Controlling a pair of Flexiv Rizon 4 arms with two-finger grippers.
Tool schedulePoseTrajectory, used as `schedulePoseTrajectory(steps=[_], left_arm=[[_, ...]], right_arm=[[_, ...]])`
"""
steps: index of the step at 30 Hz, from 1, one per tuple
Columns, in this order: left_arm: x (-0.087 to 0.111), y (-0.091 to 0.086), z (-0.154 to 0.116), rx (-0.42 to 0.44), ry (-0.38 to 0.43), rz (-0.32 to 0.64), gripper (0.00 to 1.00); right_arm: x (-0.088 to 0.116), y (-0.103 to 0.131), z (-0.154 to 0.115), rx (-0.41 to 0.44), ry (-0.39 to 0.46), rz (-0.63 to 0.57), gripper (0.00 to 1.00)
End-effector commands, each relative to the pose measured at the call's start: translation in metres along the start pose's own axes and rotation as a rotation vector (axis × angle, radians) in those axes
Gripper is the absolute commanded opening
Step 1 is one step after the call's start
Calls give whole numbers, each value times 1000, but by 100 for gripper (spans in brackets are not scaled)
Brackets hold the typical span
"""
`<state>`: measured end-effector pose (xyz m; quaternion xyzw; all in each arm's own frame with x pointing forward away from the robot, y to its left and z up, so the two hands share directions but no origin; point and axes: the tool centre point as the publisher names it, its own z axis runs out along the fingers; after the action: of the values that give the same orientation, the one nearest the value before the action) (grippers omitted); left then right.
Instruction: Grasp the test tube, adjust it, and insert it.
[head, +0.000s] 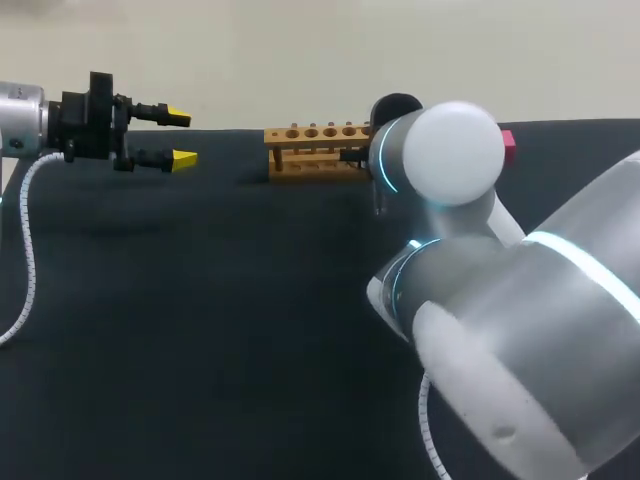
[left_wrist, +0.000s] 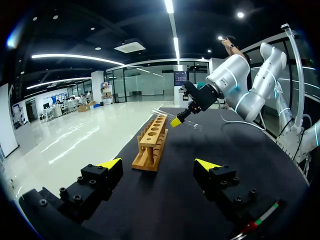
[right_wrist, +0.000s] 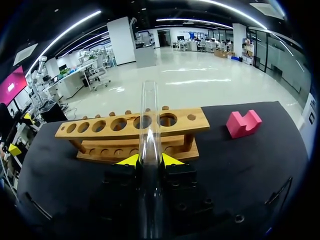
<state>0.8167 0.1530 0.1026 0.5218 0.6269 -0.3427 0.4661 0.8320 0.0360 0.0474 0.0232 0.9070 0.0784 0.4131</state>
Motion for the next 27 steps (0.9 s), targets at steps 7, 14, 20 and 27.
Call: schedulePoseTrajectory(steps=[7, 14, 20, 27], left_arm=[[1, 0, 0, 0, -2, 3, 100], [1, 0, 0, 0, -2, 3, 100], [1, 0, 0, 0, -2, 3, 100], [1, 0, 0, 0, -2, 3, 100]], right_arm=[[-1, -3, 8, -52, 106, 4, 0], [1, -3, 10, -74, 167, -4, 0], [4, -4, 12, -88, 212, -3, 0], [5, -5, 13, -97, 242, 4, 0]])
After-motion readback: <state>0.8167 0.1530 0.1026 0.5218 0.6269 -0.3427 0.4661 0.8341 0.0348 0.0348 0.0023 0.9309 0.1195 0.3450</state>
